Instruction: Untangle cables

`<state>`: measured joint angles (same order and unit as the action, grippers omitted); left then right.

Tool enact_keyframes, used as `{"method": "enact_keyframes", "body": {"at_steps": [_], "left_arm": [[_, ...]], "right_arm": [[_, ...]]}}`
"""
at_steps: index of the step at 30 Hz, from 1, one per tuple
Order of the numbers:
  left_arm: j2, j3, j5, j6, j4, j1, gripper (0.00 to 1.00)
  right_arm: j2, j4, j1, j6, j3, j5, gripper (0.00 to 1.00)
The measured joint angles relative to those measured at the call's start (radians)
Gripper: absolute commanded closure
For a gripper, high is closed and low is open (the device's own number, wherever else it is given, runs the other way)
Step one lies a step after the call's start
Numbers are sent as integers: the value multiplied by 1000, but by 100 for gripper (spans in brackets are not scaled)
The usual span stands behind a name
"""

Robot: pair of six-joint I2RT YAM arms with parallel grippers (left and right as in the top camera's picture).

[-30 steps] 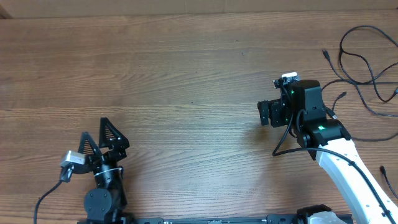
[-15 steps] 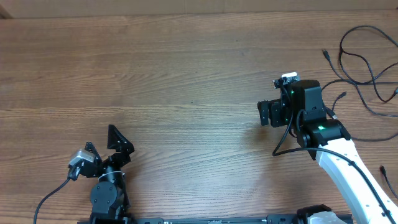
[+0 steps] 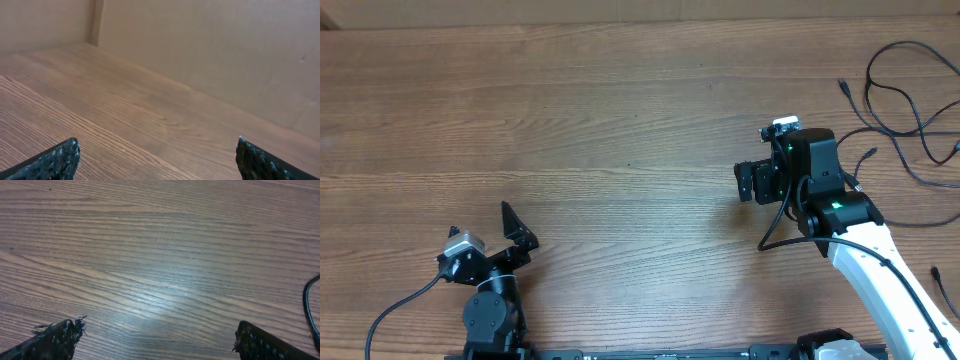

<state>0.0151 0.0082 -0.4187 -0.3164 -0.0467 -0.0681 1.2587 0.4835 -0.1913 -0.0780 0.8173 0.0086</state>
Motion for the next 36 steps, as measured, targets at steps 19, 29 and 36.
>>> {"method": "enact_keyframes", "body": {"at_steps": [19, 29, 36], "left_arm": [[0, 0, 37, 111, 0, 117, 1], [0, 0, 111, 225, -8, 116, 1], [0, 0, 284, 388, -22, 116, 0]], "right_arm": [[0, 0, 0, 0, 0, 0, 0], [0, 0, 0, 0, 0, 0, 0], [0, 0, 0, 0, 0, 0, 0]]}}
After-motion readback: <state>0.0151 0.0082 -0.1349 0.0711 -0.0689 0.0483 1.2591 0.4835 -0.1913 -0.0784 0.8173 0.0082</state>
